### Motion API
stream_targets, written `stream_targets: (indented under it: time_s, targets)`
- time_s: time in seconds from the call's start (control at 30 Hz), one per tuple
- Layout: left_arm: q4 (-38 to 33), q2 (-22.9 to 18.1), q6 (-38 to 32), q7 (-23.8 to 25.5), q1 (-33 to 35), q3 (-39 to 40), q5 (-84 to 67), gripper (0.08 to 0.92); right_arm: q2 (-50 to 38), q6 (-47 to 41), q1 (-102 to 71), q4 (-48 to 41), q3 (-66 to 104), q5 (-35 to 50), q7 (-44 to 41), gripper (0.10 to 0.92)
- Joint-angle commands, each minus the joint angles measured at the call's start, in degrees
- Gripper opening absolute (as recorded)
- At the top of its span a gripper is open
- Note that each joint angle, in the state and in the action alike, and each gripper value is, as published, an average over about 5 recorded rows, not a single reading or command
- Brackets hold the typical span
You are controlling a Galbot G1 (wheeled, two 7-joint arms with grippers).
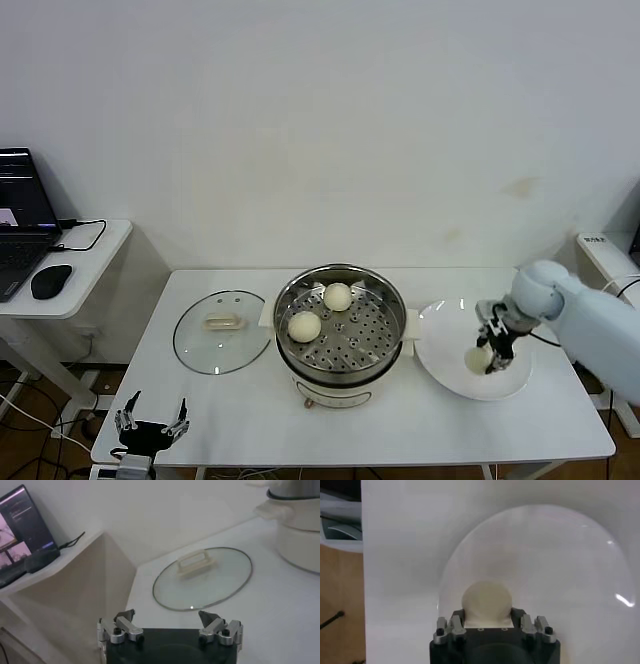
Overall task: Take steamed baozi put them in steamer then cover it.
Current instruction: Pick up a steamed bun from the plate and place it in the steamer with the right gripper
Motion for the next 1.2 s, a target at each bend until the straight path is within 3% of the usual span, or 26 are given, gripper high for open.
stream_targets:
  time_s: [0.03, 0.37, 0.63, 0.93, 1.2]
  targets:
    - [-0.06, 0.07, -0.76, -0.3, -0.01, -0.16, 0.75, 0.823, 3.51, 7.53, 16.54, -2.04, -5.6, 10.83, -4.77, 0.568]
    - [-1.52, 0.34, -1.0, -0.59, 0.47, -1.68, 0.42, 0.823, 15.09, 22.85, 32.32, -3.45, -15.52, 15.89, -7.14, 0.568]
    - [-2.15, 0.02, -1.07, -0.69, 0.68, -2.3, 0.13, 0.823, 21.43, 30.06, 34.29, 1.87, -18.59, 13.47, -5.74, 0.568]
    - [-2.33, -0.02, -0.99, -0.56, 0.44, -2.54, -0.21, 0.823, 24.25, 37.59, 30.36, 9.67, -20.65, -0.7, -2.53, 0.57]
    - [-2.21, -0.31, -0.98, -0.58, 0.36, -2.82, -0.44, 0.823, 26.59, 40.46, 27.16, 13.48, -22.24, -8.12, -0.62, 0.568]
